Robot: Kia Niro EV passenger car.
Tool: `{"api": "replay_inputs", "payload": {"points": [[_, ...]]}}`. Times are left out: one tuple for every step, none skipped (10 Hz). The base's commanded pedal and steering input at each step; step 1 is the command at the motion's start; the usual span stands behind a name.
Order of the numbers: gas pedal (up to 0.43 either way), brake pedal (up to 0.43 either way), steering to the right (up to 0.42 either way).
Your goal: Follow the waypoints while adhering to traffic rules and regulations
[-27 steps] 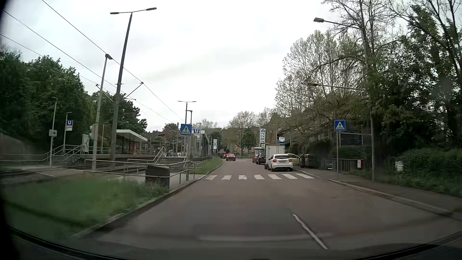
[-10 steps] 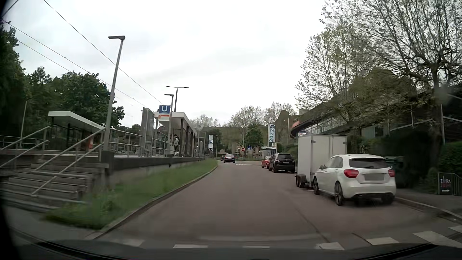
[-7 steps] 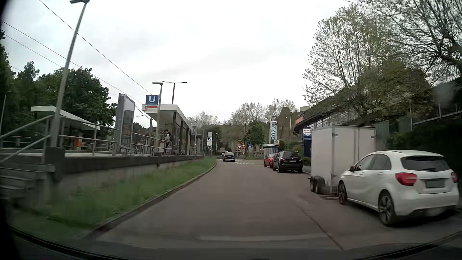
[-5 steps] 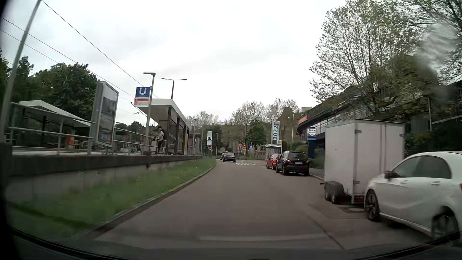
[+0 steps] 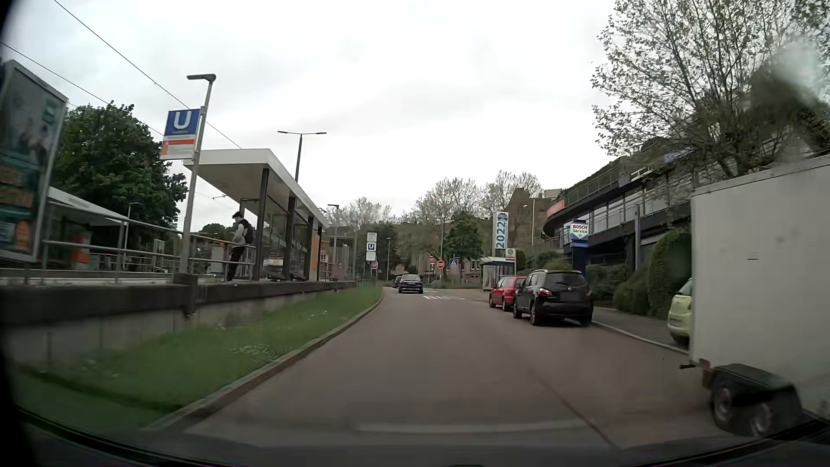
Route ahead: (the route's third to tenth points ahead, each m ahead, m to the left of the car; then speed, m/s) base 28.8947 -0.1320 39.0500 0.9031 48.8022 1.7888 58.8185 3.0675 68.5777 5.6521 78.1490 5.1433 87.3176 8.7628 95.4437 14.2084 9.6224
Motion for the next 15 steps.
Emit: {"api": "replay_inputs", "payload": {"points": [[0.130,0.000,0.001],[0.130,0.000,0.002],[0.130,0.000,0.002],[0.130,0.000,0.003],[0.130,0.000,0.004],[0.110,0.000,0.000],[0.067,0.000,0.000],[0.039,0.000,0.001],[0.020,0.000,0.000],[0.020,0.000,-0.002],[0.020,0.000,-0.005],[0.020,0.000,-0.006],[0.020,0.000,-0.007],[0.008,0.000,-0.007],[0.000,0.000,-0.007]]}}
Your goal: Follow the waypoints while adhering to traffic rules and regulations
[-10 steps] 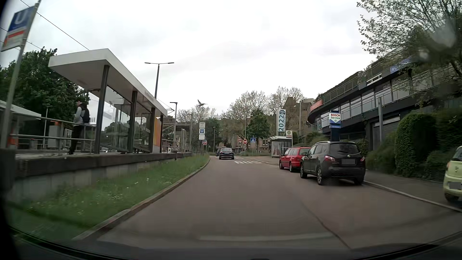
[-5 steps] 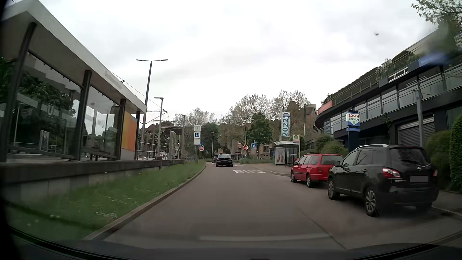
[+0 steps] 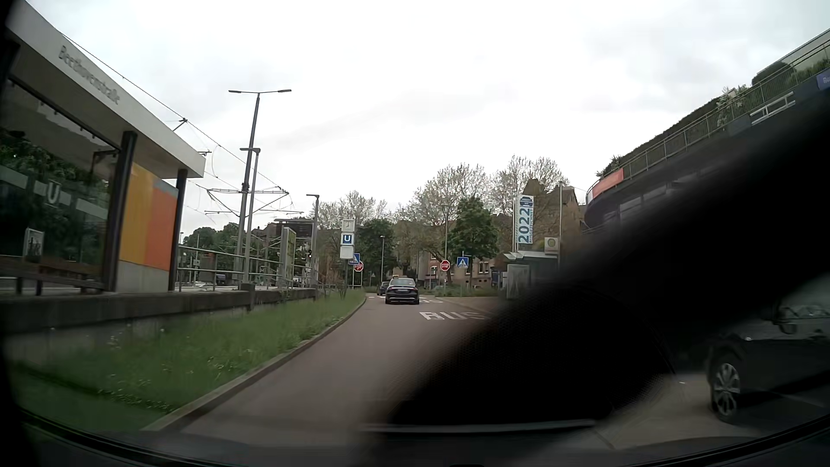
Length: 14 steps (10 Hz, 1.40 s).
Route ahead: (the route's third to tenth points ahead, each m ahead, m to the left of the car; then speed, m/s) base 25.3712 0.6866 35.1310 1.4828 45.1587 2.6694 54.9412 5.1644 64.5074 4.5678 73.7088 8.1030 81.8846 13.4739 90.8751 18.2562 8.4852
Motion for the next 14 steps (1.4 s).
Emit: {"api": "replay_inputs", "payload": {"points": [[0.000,0.000,-0.009],[0.000,0.000,-0.011],[0.008,0.000,-0.015],[0.008,0.000,-0.015],[0.020,0.000,-0.015],[0.039,0.000,-0.016],[0.047,0.000,-0.014],[0.059,0.000,-0.011],[0.067,0.000,-0.011],[0.067,0.000,-0.011],[0.079,0.000,-0.010],[0.079,0.000,-0.011],[0.087,0.000,-0.010],[0.087,0.000,-0.011]]}}
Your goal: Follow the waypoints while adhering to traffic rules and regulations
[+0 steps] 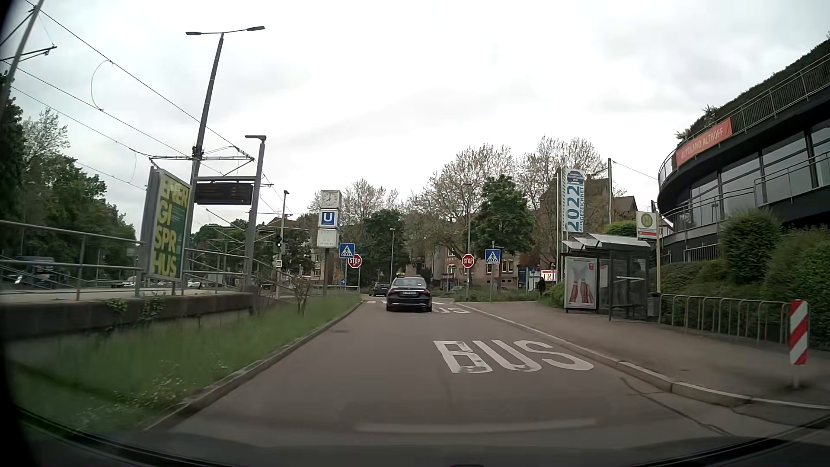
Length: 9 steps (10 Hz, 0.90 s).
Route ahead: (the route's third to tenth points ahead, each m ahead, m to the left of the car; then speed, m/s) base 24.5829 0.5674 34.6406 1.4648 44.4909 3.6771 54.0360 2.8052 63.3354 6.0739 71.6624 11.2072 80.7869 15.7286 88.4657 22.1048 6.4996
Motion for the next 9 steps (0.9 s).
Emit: {"api": "replay_inputs", "payload": {"points": [[0.087,0.000,-0.011],[0.087,0.000,-0.010],[0.087,0.000,-0.008],[0.087,0.000,-0.004],[0.087,0.000,-0.004],[0.087,0.000,-0.004],[0.118,0.000,-0.005],[0.130,0.000,-0.005],[0.130,0.000,-0.005]]}}
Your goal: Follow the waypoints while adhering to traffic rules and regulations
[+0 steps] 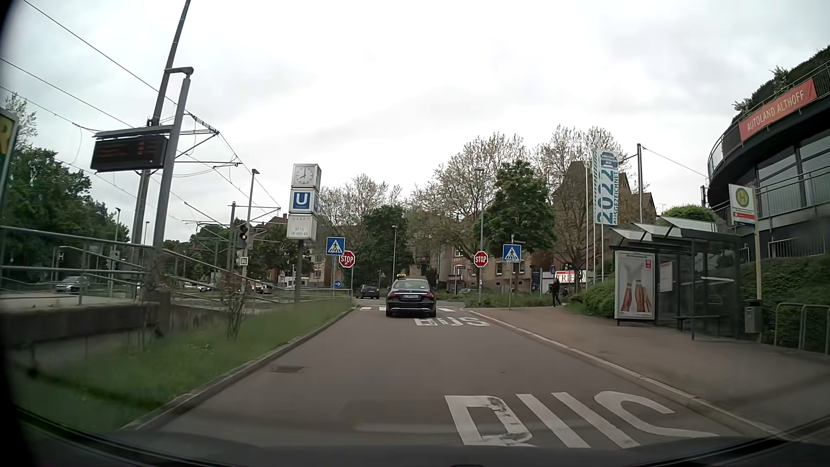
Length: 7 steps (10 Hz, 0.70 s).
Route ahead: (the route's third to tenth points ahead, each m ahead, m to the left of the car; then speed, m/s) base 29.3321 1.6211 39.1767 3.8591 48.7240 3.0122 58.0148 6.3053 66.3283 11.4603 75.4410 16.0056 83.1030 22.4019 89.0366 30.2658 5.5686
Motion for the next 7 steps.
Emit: {"api": "replay_inputs", "payload": {"points": [[0.130,0.000,-0.005],[0.130,0.000,-0.005],[0.130,0.000,-0.005],[0.130,0.000,-0.005],[0.130,0.000,-0.005],[0.130,0.000,-0.005],[0.130,0.000,-0.005]]}}
